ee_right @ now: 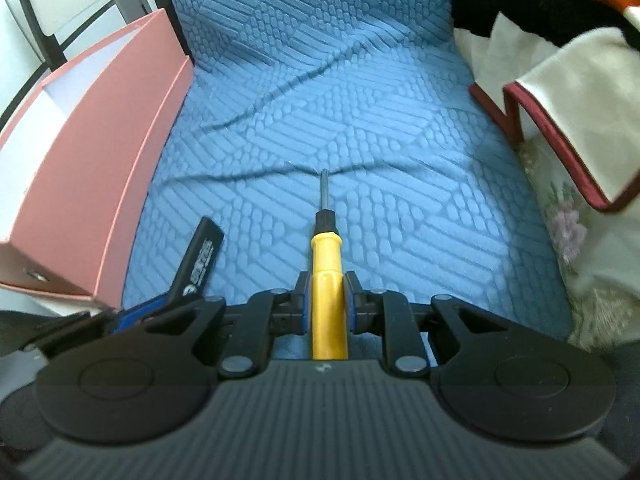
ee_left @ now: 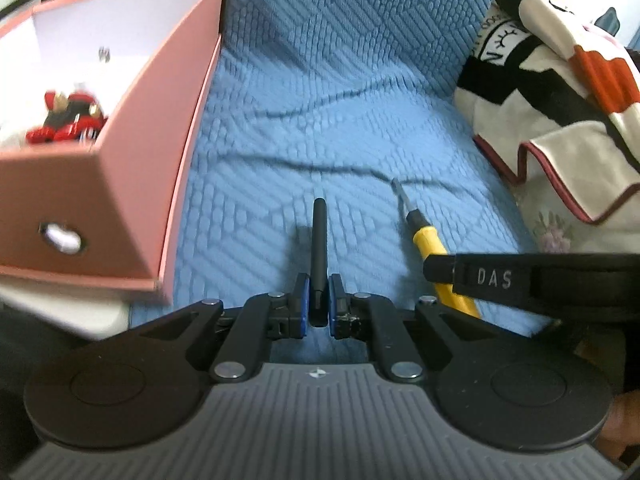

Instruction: Organize rigid objects

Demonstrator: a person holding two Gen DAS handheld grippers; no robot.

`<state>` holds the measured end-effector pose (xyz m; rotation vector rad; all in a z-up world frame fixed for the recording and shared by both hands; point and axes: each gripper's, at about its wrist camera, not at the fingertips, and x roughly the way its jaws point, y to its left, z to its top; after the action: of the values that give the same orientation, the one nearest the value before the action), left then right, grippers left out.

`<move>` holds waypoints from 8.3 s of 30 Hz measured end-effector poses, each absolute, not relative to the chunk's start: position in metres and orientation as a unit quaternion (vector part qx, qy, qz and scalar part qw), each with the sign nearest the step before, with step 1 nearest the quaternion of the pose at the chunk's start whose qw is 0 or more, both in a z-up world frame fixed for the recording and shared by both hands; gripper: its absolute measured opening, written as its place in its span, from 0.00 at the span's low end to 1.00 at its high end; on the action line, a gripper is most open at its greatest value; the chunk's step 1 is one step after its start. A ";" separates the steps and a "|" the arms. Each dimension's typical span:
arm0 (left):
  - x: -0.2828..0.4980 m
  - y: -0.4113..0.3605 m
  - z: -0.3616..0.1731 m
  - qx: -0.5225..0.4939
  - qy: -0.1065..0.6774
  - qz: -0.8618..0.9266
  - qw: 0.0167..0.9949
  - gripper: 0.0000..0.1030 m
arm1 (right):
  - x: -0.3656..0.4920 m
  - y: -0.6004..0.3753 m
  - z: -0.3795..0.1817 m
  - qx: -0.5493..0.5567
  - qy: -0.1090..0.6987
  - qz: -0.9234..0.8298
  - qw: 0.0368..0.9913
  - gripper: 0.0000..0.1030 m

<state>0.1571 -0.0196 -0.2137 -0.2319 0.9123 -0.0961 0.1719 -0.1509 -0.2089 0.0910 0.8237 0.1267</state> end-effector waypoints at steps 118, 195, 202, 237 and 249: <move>0.213 0.167 -0.046 -0.168 0.344 0.010 0.924 0.11 | 0.207 0.012 -0.019 0.030 0.254 0.210 0.943 0.21; 0.043 0.178 -0.011 -0.127 0.334 0.047 0.933 0.12 | 0.078 0.013 -0.028 -0.006 0.245 0.252 0.936 0.22; 0.024 0.168 -0.022 -0.145 0.335 0.043 0.930 0.12 | 0.064 -0.001 -0.042 -0.009 0.252 0.254 0.934 0.22; -0.012 0.166 -0.025 -0.135 0.339 0.102 0.926 0.99 | 0.051 -0.026 -0.051 -0.018 0.247 0.222 0.943 0.85; -0.012 0.166 -0.024 -0.127 0.341 0.118 0.924 0.99 | 0.049 -0.026 -0.051 -0.025 0.248 0.224 0.942 0.85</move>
<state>-0.0122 0.1658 -0.0236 -0.2611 0.6991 0.2416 0.0492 -0.0258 -0.0513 -0.0511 0.5063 0.4574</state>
